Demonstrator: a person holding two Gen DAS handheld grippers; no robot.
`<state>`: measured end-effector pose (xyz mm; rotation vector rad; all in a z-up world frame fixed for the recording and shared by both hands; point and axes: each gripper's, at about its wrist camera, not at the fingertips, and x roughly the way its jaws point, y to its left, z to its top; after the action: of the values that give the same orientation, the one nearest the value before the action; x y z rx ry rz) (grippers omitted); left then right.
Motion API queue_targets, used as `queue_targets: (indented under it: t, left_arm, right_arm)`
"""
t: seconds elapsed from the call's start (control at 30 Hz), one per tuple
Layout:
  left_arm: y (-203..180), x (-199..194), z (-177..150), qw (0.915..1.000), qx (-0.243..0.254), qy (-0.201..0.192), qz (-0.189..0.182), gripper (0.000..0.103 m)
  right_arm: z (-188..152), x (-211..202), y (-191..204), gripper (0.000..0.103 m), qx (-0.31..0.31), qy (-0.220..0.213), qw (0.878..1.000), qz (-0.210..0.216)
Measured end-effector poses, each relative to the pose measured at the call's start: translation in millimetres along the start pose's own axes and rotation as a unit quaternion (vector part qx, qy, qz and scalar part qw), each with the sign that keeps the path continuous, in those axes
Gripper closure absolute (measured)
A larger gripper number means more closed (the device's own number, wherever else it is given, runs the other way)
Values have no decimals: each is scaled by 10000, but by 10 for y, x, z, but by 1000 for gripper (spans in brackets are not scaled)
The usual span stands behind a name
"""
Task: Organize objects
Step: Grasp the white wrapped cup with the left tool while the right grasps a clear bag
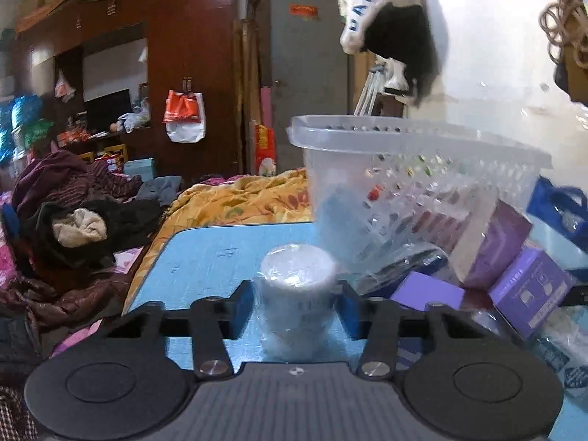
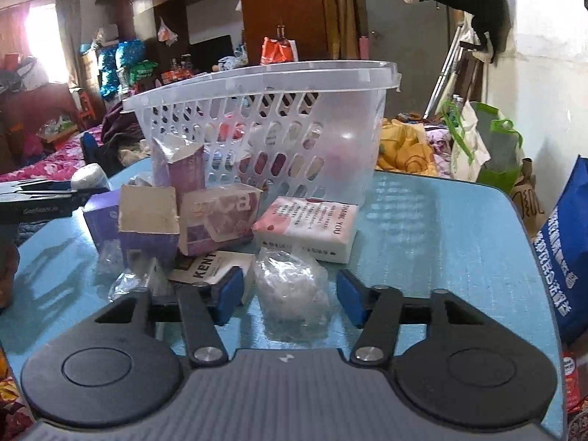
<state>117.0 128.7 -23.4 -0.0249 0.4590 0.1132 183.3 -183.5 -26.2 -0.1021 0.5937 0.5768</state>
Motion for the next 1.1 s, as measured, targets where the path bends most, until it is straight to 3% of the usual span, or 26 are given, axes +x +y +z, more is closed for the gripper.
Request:
queue_targets:
  t: [0.2, 0.4, 0.53, 1.1]
  left_arm:
    - [54, -99, -10, 9992, -153, -364, 8, 52]
    - [57, -150, -2, 9977, -183, -645, -100, 52]
    - [51, -162, -7, 9971, -184, -724, -130, 52]
    - [76, -254, -31, 9941, -157, -1006, -363, 52]
  right_arm:
    - [-7, -44, 77, 57, -217, -157, 9996, -83]
    - [-34, -212, -40, 57, 96, -727, 9972, 129]
    - [-50, -294, -35, 57, 112, -1045, 9944, 52]
    - [-45, -329, 7, 57, 28, -1244, 9922, 31]
